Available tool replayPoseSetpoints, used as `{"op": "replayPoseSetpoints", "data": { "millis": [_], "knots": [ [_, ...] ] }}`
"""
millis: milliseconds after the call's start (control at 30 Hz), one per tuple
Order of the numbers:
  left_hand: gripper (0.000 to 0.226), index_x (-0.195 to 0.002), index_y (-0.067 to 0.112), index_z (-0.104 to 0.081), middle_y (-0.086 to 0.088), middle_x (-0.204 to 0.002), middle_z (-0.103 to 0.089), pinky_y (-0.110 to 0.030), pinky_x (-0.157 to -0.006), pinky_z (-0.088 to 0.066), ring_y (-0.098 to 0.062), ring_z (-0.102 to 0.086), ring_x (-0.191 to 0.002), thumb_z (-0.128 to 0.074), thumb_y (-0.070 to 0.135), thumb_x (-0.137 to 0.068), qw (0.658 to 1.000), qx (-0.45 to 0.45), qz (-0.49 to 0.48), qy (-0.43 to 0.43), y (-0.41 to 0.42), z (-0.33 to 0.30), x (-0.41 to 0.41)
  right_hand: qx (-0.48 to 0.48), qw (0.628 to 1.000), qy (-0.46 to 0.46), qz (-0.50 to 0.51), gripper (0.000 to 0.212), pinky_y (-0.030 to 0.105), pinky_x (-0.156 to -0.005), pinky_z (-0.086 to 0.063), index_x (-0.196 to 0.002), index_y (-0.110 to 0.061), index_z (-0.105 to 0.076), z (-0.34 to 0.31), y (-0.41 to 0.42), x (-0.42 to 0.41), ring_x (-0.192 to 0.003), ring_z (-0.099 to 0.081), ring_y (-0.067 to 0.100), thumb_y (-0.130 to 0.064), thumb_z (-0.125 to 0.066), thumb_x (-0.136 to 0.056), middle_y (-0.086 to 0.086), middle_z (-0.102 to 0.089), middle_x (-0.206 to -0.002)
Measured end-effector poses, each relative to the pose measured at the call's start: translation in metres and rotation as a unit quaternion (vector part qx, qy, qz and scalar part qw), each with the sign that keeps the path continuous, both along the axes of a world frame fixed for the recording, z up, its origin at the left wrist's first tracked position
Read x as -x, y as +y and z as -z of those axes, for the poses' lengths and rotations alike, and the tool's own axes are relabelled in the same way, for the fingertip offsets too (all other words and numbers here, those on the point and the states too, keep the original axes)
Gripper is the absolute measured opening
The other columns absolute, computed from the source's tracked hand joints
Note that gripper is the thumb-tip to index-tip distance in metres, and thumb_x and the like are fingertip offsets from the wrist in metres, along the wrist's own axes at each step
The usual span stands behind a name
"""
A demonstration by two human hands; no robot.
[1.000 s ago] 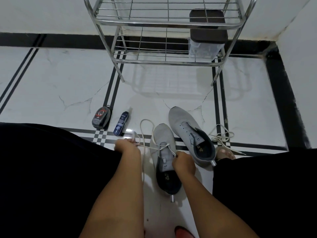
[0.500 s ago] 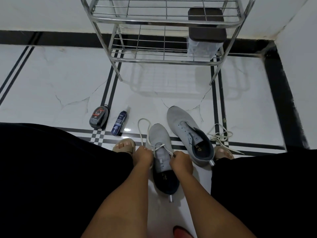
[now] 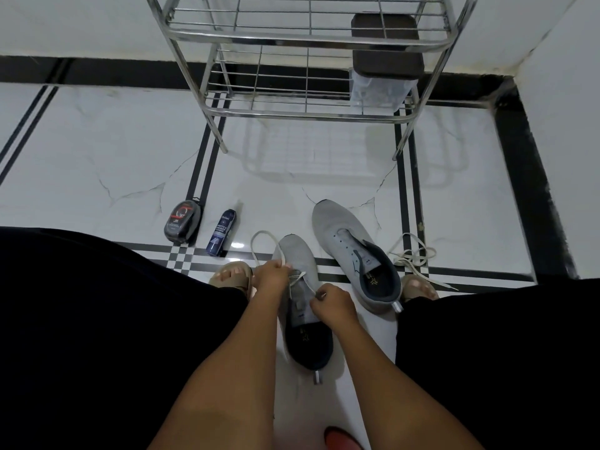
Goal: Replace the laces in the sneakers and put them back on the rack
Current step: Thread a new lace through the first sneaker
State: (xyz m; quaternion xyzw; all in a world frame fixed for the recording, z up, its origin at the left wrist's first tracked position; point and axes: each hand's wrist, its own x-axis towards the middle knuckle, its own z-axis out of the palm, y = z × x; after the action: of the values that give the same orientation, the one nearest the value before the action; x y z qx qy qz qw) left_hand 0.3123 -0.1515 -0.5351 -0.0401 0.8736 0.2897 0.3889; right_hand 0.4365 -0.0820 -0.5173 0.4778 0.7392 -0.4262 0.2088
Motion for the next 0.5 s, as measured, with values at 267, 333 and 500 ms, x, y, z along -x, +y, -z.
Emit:
{"op": "replayPoseSetpoints", "data": {
  "millis": [267,333,500],
  "knots": [
    [0.033,-0.105,0.004,-0.068,-0.007,-0.111,-0.065,-0.026,-0.085,-0.039,-0.018,-0.056,-0.099,-0.038,0.019,-0.102,0.975,-0.187,0.12,0.028,0.03,-0.097,0.01,0.213,0.871,0.245,0.37,0.037,0.03,-0.074,-0.049,-0.091,-0.015,-0.07,-0.055,0.036,0.033,-0.093,-0.062,0.012,-0.04,-0.045,-0.098,0.001,-0.068,-0.099],
    [0.032,-0.104,0.004,-0.068,-0.008,-0.109,-0.067,-0.027,-0.086,-0.041,-0.019,-0.058,-0.1,-0.041,0.022,-0.102,0.967,-0.207,0.141,0.039,0.031,-0.11,0.011,0.261,0.848,0.287,0.36,0.046,0.033,-0.086,-0.046,-0.096,-0.013,-0.072,-0.069,0.045,0.037,-0.102,-0.058,0.013,-0.049,-0.044,-0.098,-0.001,-0.067,-0.106],
    [0.031,-0.093,0.007,-0.069,0.001,-0.086,-0.064,-0.016,-0.068,-0.039,-0.009,-0.055,-0.079,-0.045,0.024,-0.101,0.955,-0.226,0.189,0.04,0.024,-0.125,0.005,0.357,0.817,0.305,0.336,0.019,0.035,-0.094,-0.043,-0.096,-0.016,-0.07,-0.09,0.048,0.04,-0.097,-0.062,0.013,-0.033,-0.064,-0.092,-0.003,-0.068,-0.089]
  ]
}}
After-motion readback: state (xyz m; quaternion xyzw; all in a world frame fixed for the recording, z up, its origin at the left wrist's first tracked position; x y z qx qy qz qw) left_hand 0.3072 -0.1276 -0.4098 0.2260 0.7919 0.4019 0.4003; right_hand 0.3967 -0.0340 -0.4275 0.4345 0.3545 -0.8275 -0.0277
